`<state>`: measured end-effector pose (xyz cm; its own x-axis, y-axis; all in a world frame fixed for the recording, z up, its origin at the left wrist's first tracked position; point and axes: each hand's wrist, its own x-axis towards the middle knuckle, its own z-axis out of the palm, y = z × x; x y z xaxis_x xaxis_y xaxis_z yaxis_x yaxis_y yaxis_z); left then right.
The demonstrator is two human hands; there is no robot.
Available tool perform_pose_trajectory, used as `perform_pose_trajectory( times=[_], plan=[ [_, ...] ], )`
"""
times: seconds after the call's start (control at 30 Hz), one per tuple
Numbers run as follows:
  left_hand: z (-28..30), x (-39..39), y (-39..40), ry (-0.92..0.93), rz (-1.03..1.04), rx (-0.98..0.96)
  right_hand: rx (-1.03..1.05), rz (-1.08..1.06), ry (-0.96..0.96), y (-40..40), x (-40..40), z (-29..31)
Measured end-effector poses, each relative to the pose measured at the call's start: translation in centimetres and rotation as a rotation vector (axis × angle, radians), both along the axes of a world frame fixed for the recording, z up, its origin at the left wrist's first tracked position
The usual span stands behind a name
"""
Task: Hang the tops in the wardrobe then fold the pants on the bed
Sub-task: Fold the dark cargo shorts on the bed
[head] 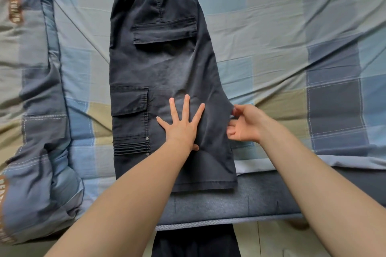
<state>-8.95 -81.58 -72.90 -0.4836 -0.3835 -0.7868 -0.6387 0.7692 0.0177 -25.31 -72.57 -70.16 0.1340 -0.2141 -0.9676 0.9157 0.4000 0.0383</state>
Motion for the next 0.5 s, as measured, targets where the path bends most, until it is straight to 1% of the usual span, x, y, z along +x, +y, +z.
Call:
perform_pose_trajectory(
  times=[0.07, 0.1, 0.17, 0.23, 0.27, 0.33, 0.4, 0.47, 0.5],
  plan=[
    [-0.1, 0.0, 0.1, -0.014, -0.003, -0.006, -0.04, 0.079, 0.008, 0.2, -0.6, 0.1],
    [-0.1, 0.0, 0.1, -0.017, -0.004, -0.009, -0.063, 0.152, 0.032, 0.1, -0.9, 0.3],
    [-0.1, -0.1, 0.2, -0.02, 0.001, -0.005, -0.048, 0.313, 0.123, -0.3, -1.2, 0.6],
    [-0.1, -0.1, 0.2, -0.02, 0.003, -0.004, 0.007, 0.423, 0.256, -0.8, -1.3, 0.8],
    [-0.2, -0.2, 0.2, -0.021, -0.001, -0.006, 0.013, 0.435, 0.302, -1.1, -1.3, 1.0],
    [-0.2, -0.2, 0.2, -0.029, -0.006, -0.009, -0.044, 0.381, 0.376, -1.6, -1.2, 1.4],
    [-0.2, -0.2, 0.2, -0.04, -0.009, -0.015, -0.169, 0.366, 0.534, -1.8, -0.9, 1.4],
    [-0.2, -0.2, 0.2, -0.052, -0.014, -0.019, -0.287, 0.557, 0.802, -1.5, -0.3, 1.4],
    [-0.3, -0.2, 0.2, -0.053, -0.013, -0.018, -0.33, 0.665, 0.902, -1.4, 0.0, 1.3]
  ],
)
